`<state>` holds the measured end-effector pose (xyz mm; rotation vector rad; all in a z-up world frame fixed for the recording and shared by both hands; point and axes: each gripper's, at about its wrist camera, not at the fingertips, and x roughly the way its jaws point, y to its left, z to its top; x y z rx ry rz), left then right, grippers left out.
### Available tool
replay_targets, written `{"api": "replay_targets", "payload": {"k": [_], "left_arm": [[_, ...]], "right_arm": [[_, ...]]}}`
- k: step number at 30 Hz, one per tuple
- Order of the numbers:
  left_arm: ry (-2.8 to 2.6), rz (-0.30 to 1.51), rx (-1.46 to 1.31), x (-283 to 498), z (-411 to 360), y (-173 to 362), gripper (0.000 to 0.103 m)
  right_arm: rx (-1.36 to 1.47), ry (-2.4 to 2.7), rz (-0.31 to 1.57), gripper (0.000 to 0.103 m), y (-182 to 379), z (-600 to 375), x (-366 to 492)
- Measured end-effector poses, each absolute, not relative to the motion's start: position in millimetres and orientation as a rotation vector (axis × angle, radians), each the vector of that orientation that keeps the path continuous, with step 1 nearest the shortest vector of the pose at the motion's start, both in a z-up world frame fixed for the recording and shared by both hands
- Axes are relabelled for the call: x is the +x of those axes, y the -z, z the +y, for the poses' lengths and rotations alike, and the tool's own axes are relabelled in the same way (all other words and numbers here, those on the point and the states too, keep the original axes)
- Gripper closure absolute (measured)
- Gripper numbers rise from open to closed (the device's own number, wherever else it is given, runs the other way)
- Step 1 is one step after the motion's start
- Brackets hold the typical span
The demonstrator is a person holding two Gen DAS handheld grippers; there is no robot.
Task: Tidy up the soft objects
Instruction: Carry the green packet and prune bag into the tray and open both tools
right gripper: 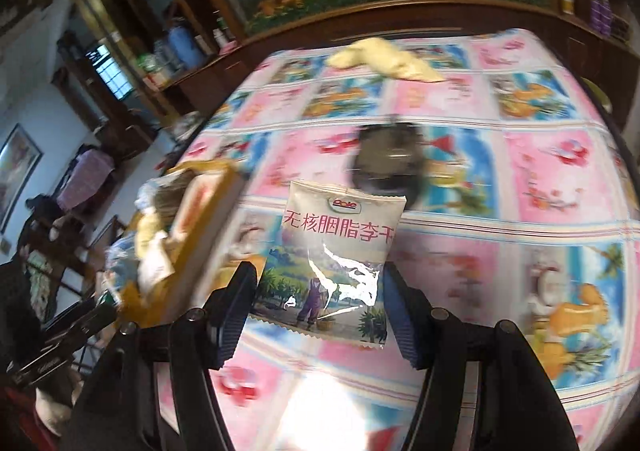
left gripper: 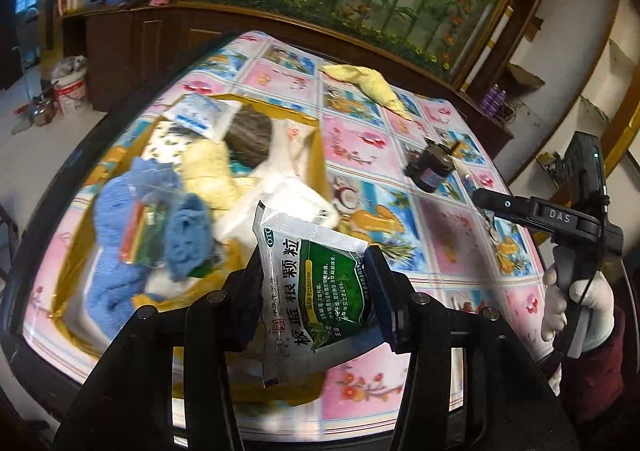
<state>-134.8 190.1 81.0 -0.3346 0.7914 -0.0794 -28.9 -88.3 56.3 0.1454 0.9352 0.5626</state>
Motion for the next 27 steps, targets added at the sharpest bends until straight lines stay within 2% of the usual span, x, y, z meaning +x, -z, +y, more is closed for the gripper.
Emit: {"api": "replay_targets", "payload": {"k": [5,11,17,27], "left_arm": [[-0.009,0.78,-0.366,-146.7,228.0,-72.6,0.055],[-0.078,0.803,-0.306,-143.1,237.4,-52.5,0.055],[-0.065,0.826,-0.31,-141.8,237.5,-38.1,0.044],[-0.079,0.771,-0.275,-156.1,237.2,-51.0,0.044]], "right_arm": [[0.14,-0.685,0.966,0.04,-57.0,-26.8,-31.1],[0.095,-0.783,0.989,0.04,-56.5,47.2,-31.6],[0.016,-0.82,1.025,0.039,-44.8,108.6,-24.8],[-0.006,-0.829,1.021,0.036,-30.3,137.3,-10.5]]}}
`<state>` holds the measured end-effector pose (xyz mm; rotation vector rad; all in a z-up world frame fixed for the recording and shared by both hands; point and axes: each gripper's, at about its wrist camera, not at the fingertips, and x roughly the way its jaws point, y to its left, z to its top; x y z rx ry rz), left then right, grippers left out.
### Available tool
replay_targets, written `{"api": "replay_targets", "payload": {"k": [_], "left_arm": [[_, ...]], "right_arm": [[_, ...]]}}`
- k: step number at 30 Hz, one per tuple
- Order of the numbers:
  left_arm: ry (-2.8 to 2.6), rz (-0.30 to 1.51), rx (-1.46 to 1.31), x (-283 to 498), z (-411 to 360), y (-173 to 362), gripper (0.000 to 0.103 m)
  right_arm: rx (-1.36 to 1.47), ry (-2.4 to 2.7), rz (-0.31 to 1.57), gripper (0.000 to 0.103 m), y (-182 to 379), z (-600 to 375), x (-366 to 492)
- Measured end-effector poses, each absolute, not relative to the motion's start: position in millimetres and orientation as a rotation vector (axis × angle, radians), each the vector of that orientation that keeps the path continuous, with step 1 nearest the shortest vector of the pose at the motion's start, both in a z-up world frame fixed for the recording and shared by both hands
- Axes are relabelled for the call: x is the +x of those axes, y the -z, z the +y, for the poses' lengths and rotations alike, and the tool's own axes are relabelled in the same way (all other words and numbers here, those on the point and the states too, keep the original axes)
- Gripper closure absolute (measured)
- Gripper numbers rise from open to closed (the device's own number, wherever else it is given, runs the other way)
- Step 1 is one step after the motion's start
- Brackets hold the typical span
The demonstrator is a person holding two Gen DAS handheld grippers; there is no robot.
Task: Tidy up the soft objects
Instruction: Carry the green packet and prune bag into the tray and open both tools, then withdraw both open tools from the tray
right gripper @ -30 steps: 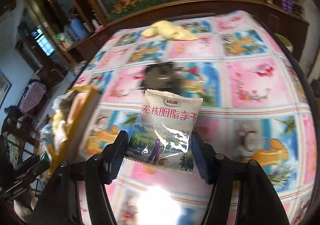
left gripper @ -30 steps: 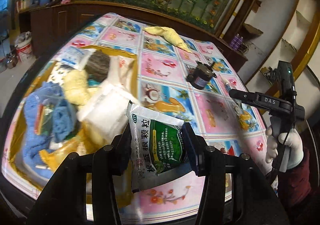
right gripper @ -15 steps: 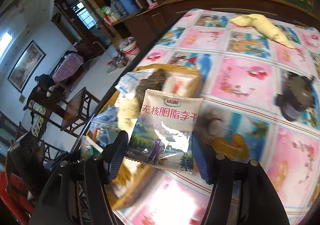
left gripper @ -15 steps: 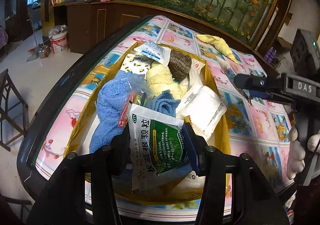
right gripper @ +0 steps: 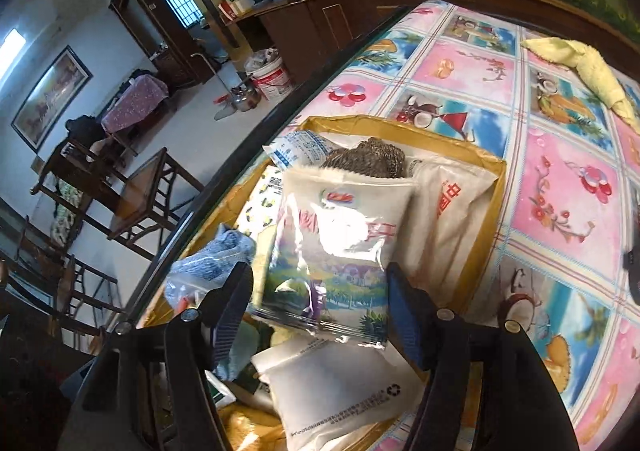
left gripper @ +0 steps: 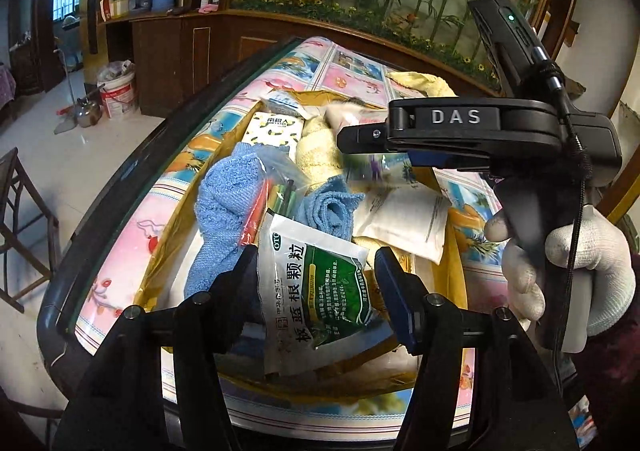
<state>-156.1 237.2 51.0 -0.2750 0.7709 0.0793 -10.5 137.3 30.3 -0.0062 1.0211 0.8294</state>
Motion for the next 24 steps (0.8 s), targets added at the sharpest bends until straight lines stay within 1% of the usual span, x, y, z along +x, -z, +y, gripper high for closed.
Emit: {"api": "replay_targets", "payload": {"k": [2,4,8,10,13,14,15,16,17,18,21,22,24], "left_arm": [[-0.082,0.763,-0.277,-158.3,237.5,-53.4,0.044],[-0.085,0.756,-0.276,-160.4,236.0,-55.6,0.044],[-0.11,0.727,-0.255,-166.6,230.4,-64.6,0.044],[-0.159,0.676,-0.209,-173.5,225.9,-75.2,0.044],[-0.318,0.499,-0.068,-198.2,208.0,-102.1,0.042],[-0.359,0.433,-0.028,-208.5,200.6,-110.9,0.034],[-0.374,0.372,-0.001,-217.9,194.0,-118.2,0.015],[-0.339,0.309,0.005,-227.1,187.8,-124.4,0.0],[-0.272,0.273,-0.012,-232.5,185.4,-125.5,0.0],[-0.198,0.276,-0.053,-233.3,185.6,-123.1,0.0],[-0.1,0.462,-0.161,-203.9,189.9,-110.0,0.0],[-0.123,0.501,-0.171,-198.3,189.0,-106.0,0.0],[-0.209,0.515,-0.143,-195.3,181.1,-103.2,0.0]], "right_arm": [[0.016,-0.851,0.996,0.031,-37.2,131.6,-14.6],[0.036,-0.865,0.955,0.028,-47.6,124.4,-20.0],[0.088,-0.861,0.898,0.028,-66.5,107.3,-26.2],[0.111,-0.863,0.867,0.028,-74.5,95.5,-33.4],[0.121,-0.849,0.772,0.028,-87.9,75.0,-55.1],[0.12,-0.833,0.718,0.028,-93.6,66.0,-66.3],[0.113,-0.812,0.665,0.027,-98.6,57.9,-76.5],[0.102,-0.785,0.612,0.023,-102.4,49.7,-86.5],[0.091,-0.753,0.556,0.02,-105.0,40.4,-98.1],[0.084,-0.727,0.523,0.02,-105.0,34.5,-105.1],[0.078,-0.668,0.506,0.02,-96.4,19.2,-114.7],[0.076,-0.656,0.517,0.02,-91.9,15.7,-115.1],[0.072,-0.628,0.545,0.02,-81.0,9.1,-116.1]]}}
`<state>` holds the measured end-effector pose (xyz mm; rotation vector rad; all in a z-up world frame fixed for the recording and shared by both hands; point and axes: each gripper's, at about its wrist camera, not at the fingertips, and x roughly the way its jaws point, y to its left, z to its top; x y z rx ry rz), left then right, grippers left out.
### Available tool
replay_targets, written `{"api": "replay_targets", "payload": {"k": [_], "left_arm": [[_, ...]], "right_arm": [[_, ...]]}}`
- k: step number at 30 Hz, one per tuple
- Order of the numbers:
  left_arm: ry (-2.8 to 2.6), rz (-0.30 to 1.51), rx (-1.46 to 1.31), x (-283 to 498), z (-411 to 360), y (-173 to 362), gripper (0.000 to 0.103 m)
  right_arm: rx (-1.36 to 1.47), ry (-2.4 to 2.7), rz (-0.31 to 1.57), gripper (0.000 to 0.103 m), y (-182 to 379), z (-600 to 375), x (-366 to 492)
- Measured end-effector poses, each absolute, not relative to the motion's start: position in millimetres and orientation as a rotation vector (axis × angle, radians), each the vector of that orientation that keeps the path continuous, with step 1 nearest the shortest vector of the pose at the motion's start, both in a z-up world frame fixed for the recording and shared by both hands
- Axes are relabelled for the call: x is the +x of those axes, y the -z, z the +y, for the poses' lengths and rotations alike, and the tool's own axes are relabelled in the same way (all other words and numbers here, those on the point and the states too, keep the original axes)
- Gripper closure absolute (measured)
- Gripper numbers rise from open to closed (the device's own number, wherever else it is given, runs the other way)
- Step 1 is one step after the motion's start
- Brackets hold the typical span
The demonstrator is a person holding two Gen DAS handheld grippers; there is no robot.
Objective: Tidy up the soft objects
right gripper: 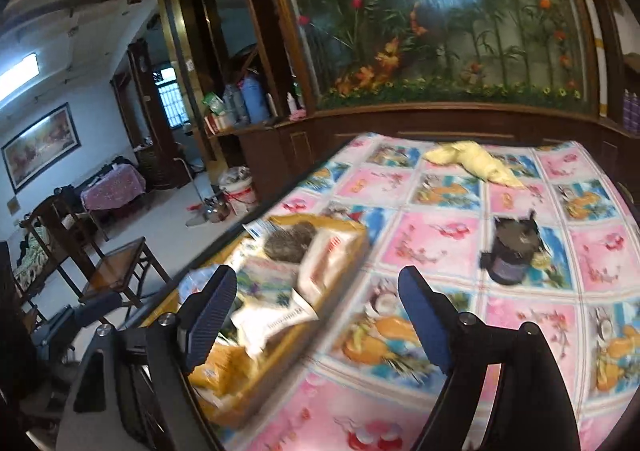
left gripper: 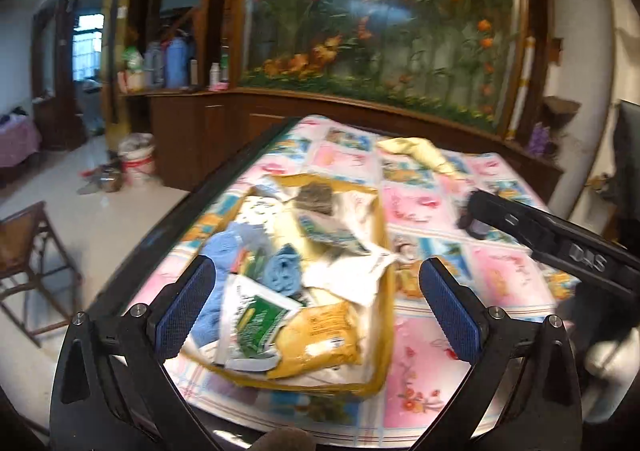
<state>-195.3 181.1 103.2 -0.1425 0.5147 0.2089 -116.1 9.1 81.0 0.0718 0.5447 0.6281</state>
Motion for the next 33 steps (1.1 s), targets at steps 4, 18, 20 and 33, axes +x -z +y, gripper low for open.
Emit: {"api": "replay_targets", "payload": {"k": [4,18,20,33], "left_arm": [[-0.329,0.498,-0.12,-199.0,177.6,-106.8,0.0],[-0.479,0.561,-0.145,-193.9,201.1,-88.8,0.0],[-0.494,0.563,-0.137,-194.4,202.9,-87.4,0.0],[-0.493,0.59,-0.145,-191.6,215.1,-79.5,0.0]], "right_arm": [[0.055,-0.605,0.596,0.02,-62.3,-1.2,-122.6],[-0.158,-0.677,0.647,0.02,-33.2,37.1,-162.9],[-0.173,-0.683,0.653,0.02,-31.7,42.2,-165.7],[-0.194,-0.699,0.682,0.02,-29.0,60.0,-167.5]]}}
